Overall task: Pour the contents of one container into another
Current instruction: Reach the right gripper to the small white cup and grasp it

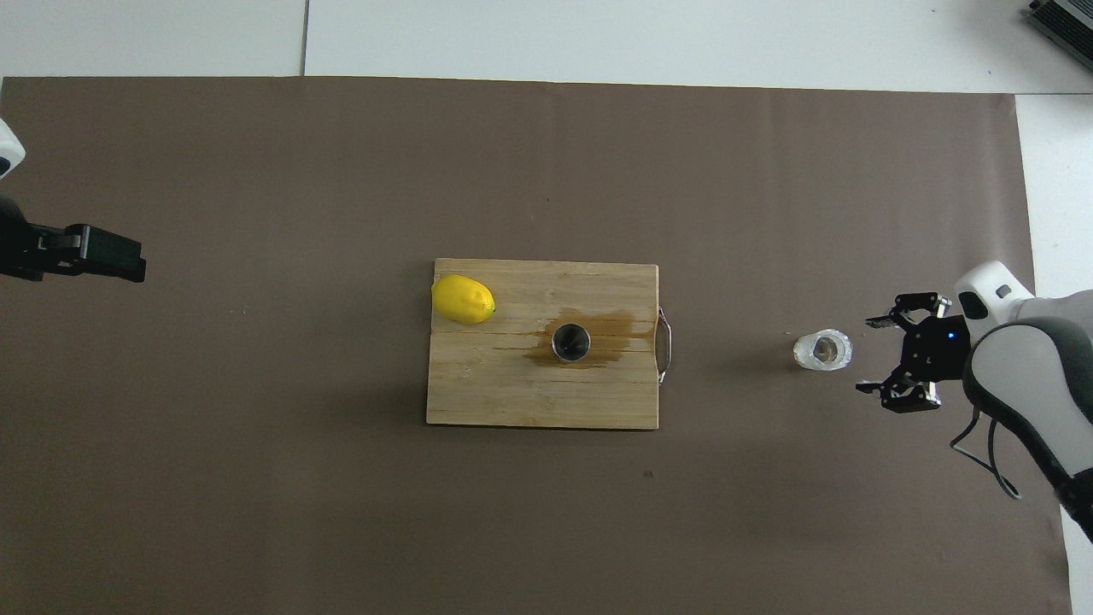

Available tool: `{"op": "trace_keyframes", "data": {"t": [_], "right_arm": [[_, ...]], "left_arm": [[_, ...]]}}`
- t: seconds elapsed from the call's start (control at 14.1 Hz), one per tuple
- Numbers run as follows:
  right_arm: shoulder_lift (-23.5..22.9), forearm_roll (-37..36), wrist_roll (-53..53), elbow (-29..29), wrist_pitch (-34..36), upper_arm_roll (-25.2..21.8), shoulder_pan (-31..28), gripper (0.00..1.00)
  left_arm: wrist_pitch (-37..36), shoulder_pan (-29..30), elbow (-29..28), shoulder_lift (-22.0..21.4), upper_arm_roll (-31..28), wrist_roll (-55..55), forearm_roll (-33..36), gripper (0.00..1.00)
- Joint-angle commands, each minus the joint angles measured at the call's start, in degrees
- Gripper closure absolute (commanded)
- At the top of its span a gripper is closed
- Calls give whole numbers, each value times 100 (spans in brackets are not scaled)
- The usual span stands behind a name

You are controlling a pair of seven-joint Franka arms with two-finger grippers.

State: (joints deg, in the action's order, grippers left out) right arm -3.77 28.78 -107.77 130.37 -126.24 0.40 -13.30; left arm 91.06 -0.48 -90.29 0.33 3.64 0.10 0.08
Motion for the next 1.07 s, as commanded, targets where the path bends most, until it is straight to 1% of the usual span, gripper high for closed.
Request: {"op": "trace_keyframes", "data": {"t": [0.0,0.14,0.28,0.57,0.64,0.71,0.92,1.0], "right_arm": [[-141,382,-612,59,-181,47,-67,0],[-264,470,-902,59,-304,47,-67,0],[-457,794,-1174,50,-322,47,-67,0],[-484,892,-1299,50,-313,56,-32,0],[-484,944,-1299,50,-313,56,-6,4],[-484,988,-1299,50,-296,56,12,14],[-476,998,-1299,50,-270,65,38,43],[-476,1006,-1299,50,-261,65,47,54]], "left_arm": [[191,-5,135,90,-3,7,-35,0],[132,-31,74,81,-4,42,18,0],[105,21,108,73,14,104,-17,0],[61,109,135,38,-30,25,-17,0],[-35,135,109,3,-21,42,-17,0],[-123,135,108,-7,-21,77,-17,0],[-36,65,-49,-85,-12,78,-8,0],[-36,48,-76,-103,-4,78,-8,0]]}}
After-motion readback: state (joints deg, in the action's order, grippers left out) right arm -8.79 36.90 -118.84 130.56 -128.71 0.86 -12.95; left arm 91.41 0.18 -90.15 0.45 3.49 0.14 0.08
